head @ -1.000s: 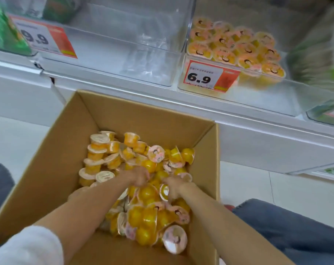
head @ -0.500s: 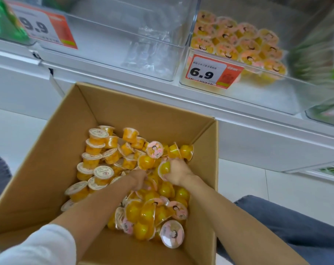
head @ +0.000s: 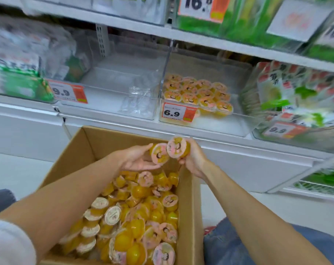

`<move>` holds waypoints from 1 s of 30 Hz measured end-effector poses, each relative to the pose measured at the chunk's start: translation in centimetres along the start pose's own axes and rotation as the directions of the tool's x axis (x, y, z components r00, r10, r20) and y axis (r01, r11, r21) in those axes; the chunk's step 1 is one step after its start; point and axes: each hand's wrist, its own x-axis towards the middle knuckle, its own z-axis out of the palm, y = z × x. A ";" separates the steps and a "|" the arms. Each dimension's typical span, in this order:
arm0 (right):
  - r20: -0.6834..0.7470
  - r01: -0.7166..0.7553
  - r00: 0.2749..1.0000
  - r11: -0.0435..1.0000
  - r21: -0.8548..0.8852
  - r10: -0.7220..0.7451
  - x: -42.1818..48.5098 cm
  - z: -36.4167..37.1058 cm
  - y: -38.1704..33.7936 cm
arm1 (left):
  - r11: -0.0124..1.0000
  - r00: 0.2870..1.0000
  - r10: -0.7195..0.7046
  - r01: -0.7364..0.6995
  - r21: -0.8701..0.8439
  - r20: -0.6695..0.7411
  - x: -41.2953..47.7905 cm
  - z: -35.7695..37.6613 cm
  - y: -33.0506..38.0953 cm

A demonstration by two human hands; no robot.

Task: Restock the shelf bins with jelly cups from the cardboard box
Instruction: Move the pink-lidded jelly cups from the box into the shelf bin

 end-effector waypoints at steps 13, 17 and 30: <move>0.003 0.349 0.937 0.936 -0.045 -0.349 -3.3 -6.1 -15.8 | 0.538 0.754 0.654 -0.520 0.663 0.060 -2.9 15.2 12.8; -0.129 0.333 0.917 0.904 -0.270 -0.377 -0.9 -11.0 -18.5 | 0.353 0.709 0.694 -0.487 0.799 0.125 0.4 18.8 16.1; -0.153 -0.257 0.962 0.571 -0.780 0.225 7.2 -15.8 -18.8 | -0.126 0.887 0.435 -0.110 0.986 0.155 9.5 18.3 16.4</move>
